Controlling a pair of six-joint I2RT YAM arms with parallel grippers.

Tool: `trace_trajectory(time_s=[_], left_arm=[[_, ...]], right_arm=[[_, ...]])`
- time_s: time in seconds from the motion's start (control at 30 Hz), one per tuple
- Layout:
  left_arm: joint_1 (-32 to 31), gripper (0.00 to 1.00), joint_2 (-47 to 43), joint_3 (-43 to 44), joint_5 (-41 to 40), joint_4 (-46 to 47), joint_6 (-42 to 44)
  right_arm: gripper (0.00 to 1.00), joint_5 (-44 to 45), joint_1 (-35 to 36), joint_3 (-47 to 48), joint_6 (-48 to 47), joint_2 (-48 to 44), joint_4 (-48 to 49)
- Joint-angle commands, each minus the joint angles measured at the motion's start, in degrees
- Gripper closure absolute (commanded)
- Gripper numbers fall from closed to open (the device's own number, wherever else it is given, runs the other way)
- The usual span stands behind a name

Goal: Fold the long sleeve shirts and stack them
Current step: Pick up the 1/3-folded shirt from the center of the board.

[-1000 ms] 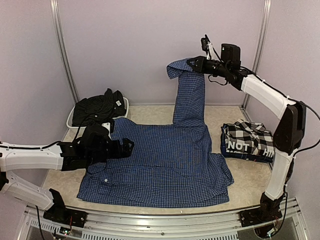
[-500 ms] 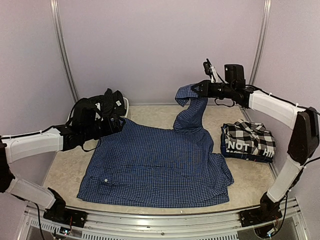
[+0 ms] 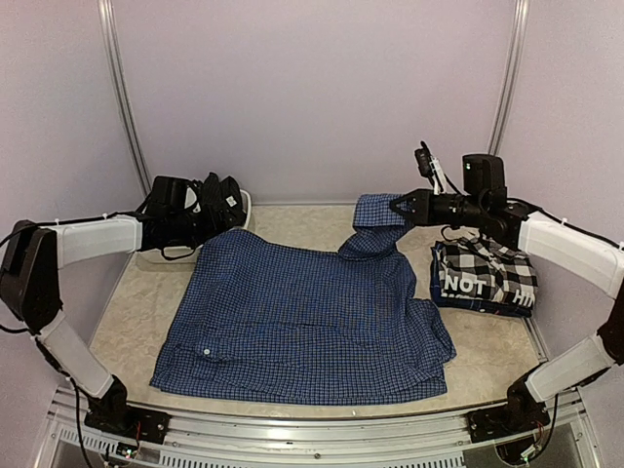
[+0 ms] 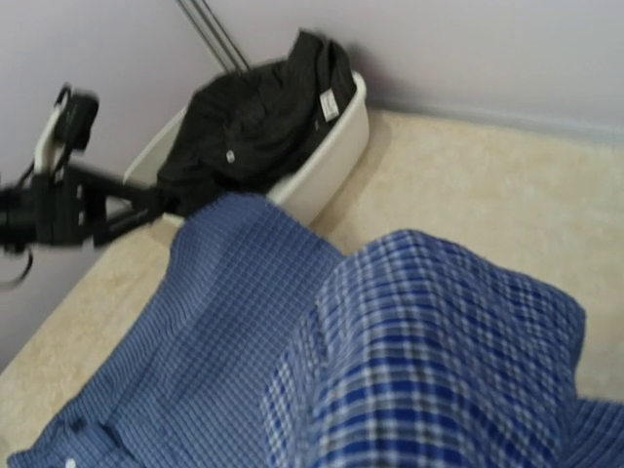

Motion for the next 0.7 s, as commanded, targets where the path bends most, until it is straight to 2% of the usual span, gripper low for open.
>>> trace_trajectory(time_s=[0.0, 0.2, 0.33, 0.5, 0.67], left_arm=[[2.3, 0.08, 4.2, 4.8, 5.6, -3.1, 4.0], [6.2, 0.09, 8.8, 7.8, 7.2, -3.7, 11.0], [9.1, 0.09, 11.9, 9.4, 11.8, -2.1, 16.0], [13.7, 0.09, 19.7, 15.5, 21.2, -4.6, 18.9], [14.3, 0.09, 25.0, 19.9, 24.7, -6.5, 23.4]], right_arm=[[1.0, 0.2, 0.7, -3.4, -0.3, -3.2, 0.1], [1.0, 0.0, 0.8, -4.4, 1.0, -7.0, -2.1], [1.0, -0.3, 0.8, -6.0, 1.8, -9.5, -2.7], [1.0, 0.6, 0.7, -6.5, 1.2, -10.1, -4.8], [1.0, 0.5, 0.8, -7.0, 1.6, -9.5, -4.6]])
